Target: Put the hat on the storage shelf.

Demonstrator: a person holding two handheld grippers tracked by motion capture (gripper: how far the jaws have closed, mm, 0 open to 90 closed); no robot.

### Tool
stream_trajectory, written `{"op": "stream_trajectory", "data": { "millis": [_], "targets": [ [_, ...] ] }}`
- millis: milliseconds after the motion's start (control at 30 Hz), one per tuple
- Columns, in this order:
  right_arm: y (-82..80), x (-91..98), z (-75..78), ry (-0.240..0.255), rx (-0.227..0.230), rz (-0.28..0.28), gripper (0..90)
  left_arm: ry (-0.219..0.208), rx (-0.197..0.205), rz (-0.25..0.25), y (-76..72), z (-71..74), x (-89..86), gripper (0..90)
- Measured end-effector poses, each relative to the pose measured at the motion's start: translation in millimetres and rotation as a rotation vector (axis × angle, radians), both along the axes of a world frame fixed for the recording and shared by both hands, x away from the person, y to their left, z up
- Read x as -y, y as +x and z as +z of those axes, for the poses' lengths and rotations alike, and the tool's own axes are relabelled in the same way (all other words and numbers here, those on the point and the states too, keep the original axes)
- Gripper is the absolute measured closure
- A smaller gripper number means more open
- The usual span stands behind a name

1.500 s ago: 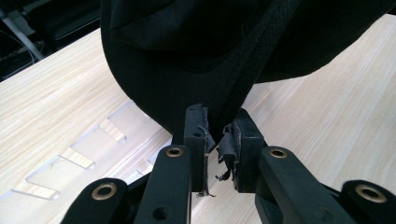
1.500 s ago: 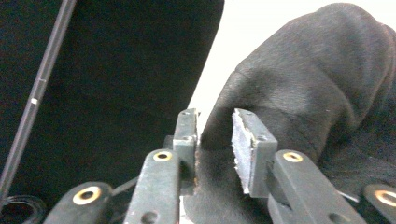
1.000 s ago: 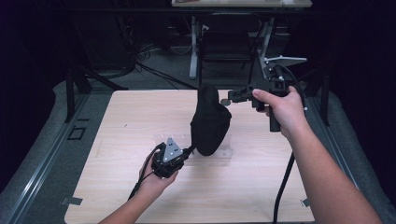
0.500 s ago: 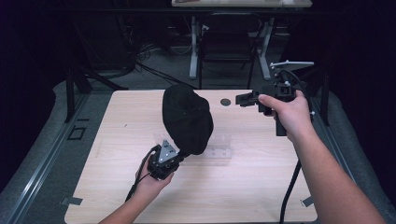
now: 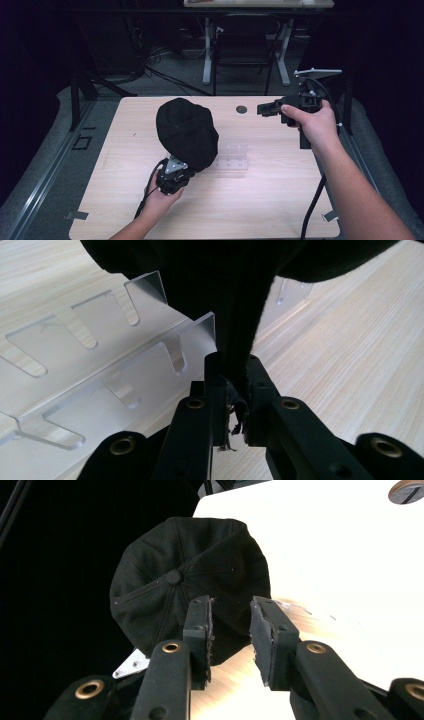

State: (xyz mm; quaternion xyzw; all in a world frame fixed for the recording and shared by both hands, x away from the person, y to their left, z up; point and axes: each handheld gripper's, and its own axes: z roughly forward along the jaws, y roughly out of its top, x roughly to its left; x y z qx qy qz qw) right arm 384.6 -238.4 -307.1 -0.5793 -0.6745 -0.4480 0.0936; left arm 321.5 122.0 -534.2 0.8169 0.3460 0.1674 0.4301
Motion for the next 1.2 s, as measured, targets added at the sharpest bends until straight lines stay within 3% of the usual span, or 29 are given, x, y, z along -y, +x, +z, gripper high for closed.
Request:
{"op": "stream_trajectory", "data": {
  "millis": [200,433,533,633,800,933,1133,1200],
  "targets": [
    [-1.3,1.8,-3.6,-0.017,0.001,-0.008,69.3,-0.009,-0.005,0.012,-0.8,-2.2,-1.9,82.5],
    [-6.2,5.2,-5.2,-0.04,0.014,-0.018,68.8,-0.005,-0.025,0.054,-1.5,-1.0,-8.4,64.9],
    [-9.6,7.0,-7.2,-0.075,0.029,-0.028,68.2,0.01,-0.027,0.049,-1.4,-0.6,-13.5,59.4],
    [-12.6,8.2,-10.3,-0.122,0.034,-0.035,67.8,0.025,-0.001,0.065,-5.2,-0.6,-16.9,51.5],
    [-19.6,7.2,-20.0,-0.188,0.045,-0.042,66.7,0.02,0.017,0.08,-11.0,4.2,-23.6,47.6],
    [-25.7,5.8,-29.0,-0.277,0.062,-0.045,65.8,0.019,0.017,0.081,-14.0,6.5,-31.7,45.4],
    [-31.3,6.9,-41.1,-0.314,0.056,-0.055,65.4,0.029,0.014,0.098,-16.0,3.0,-47.0,44.0],
    [-32.5,7.4,-44.4,-0.323,0.059,-0.06,64.5,0.011,0.012,0.114,-16.1,0.2,-52.3,43.1]
  ]
}}
